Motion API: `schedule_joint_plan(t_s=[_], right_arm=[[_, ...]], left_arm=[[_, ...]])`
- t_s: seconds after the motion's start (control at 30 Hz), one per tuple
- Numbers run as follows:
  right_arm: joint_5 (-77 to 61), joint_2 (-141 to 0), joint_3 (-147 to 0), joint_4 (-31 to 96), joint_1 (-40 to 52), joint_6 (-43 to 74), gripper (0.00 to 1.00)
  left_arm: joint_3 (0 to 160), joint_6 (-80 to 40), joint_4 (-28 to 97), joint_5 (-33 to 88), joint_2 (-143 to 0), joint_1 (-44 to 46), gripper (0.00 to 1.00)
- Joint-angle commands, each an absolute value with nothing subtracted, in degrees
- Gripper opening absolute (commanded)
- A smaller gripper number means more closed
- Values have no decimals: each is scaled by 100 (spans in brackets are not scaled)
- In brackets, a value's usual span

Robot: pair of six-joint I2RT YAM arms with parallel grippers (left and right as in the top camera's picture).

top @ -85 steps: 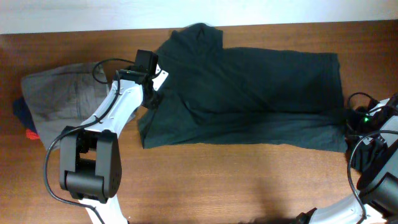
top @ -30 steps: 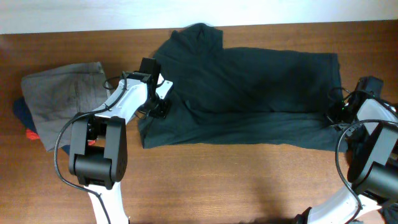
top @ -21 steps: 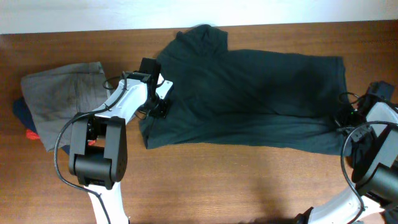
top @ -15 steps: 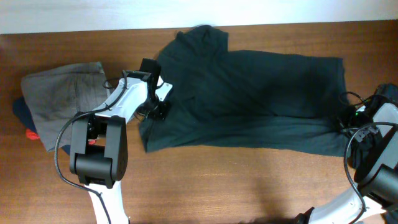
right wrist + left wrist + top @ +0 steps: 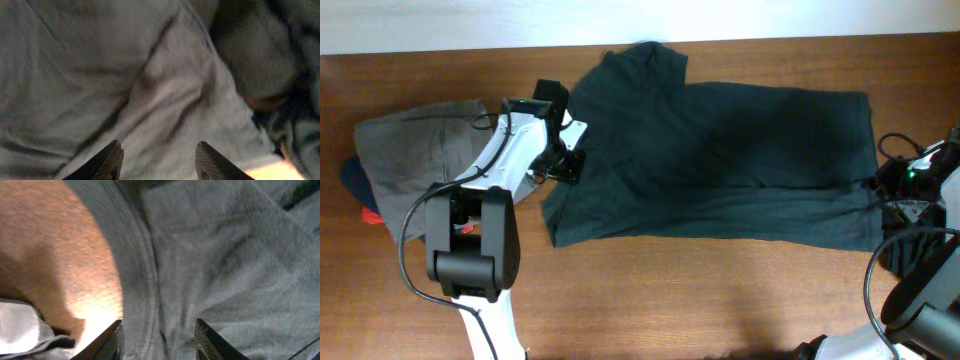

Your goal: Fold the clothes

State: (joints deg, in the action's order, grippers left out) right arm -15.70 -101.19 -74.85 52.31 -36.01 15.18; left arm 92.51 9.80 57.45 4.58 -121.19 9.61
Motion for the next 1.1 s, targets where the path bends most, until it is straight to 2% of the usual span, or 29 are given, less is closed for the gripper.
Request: schedule_joint_plan(t_s=[0.0,0.03,0.07,0.1,0.13,0.17,0.23,0.4,0.43,0.5,0.63,0.73,0.8,1.07], right_arm=[[-2014,-10079,-7533,5260,-3557,1013,52],[-2191,-10079,-7533,5251,-3527,854,52],[-2283,-10079,-7533,5251,-3514,805,52],[-2449,-10079,-7533,5258,-3459,790,52],[-2519,-10079,-7533,5258,-3439,790,52],[-2578,-10079,-7533,5260,-3415,790,52],[-2650,-10079,-7533,5310,-3402,790,52],[-2394,-10079,-7533,5566,-3448,731,50],[-2217,-10079,-7533,5682,-3459,897,48],[-1651,-10088,-7529,6163,-3468,1144,35],[-711,-10088,-7424,6324,-3496,1376,36],[-558,-10103,-7227,5933,-3610,1697,19],[-635,-10106,-7057,5588,-3640,1745,12],[-493,-10200,-5996,4480,-3645,2008,6]], left_arm=[[9360,967,5374,1081,-11922,805,47],[9360,965,5111,1199,-11922,781,46],[9360,961,4943,1260,-11922,775,40],[9360,770,4521,1291,-11928,770,14],[9360,685,4375,1293,-11957,773,4],[9360,655,4318,1297,-11981,784,0],[9360,644,4445,1398,-12042,788,0],[9360,777,5765,1675,-12051,786,0],[9360,777,5951,1675,-12042,786,0],[9360,777,6510,1678,-12018,786,1],[9327,777,6989,1678,-12020,797,0],[9122,779,6875,1673,-12020,825,1],[8882,775,6619,1673,-12020,823,1],[7671,642,5634,1540,-12020,819,0]])
